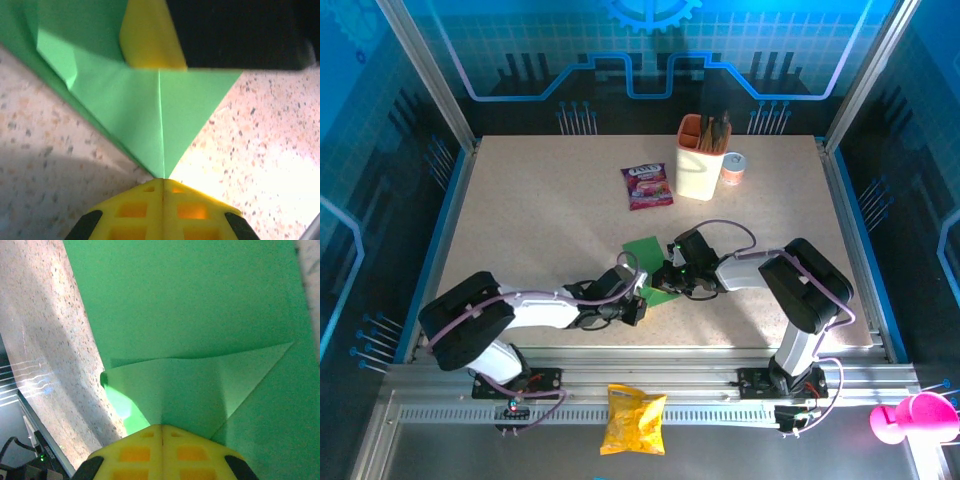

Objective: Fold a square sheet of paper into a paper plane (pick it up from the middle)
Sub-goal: Fold the triangle a second time at the center of the table.

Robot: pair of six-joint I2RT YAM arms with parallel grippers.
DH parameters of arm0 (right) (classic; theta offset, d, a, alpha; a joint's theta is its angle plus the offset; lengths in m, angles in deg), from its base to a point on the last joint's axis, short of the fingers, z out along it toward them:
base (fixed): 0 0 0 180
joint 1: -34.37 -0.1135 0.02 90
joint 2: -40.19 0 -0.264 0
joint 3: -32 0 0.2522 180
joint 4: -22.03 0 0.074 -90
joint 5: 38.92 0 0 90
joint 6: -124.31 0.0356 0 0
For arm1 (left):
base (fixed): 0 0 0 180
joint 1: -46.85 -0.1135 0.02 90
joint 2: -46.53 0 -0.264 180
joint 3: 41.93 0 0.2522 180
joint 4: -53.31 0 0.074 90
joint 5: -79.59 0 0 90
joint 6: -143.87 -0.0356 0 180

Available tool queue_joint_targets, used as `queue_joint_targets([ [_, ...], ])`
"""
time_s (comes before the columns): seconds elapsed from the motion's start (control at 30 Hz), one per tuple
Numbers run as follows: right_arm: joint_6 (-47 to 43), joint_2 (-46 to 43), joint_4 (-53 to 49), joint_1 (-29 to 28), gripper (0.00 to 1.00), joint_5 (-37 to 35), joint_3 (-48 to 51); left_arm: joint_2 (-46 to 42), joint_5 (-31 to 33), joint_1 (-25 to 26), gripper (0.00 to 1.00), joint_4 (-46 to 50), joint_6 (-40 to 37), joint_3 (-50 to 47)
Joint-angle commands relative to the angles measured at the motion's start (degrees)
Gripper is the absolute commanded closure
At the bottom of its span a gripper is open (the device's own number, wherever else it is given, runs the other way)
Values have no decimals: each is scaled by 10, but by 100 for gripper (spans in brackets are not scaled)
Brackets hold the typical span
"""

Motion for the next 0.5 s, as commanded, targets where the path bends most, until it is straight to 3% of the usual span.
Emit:
queue_joint_targets([
  [0.0,9,13,-36,16,100,-55,23,-17,-29,10,100,104,39,-46],
  [0.13,15,9,-33,14,100,-58,29,-65,-9,-7,100,136,49,-26],
  [0.23,25,2,-28,7,100,-64,39,-86,-29,-57,100,122,59,-4],
  [0.33,32,-2,-22,-3,100,-70,47,-72,-69,-102,100,89,63,32],
  [0.47,42,-4,-12,-14,100,-75,53,-14,-100,-123,100,64,54,97],
])
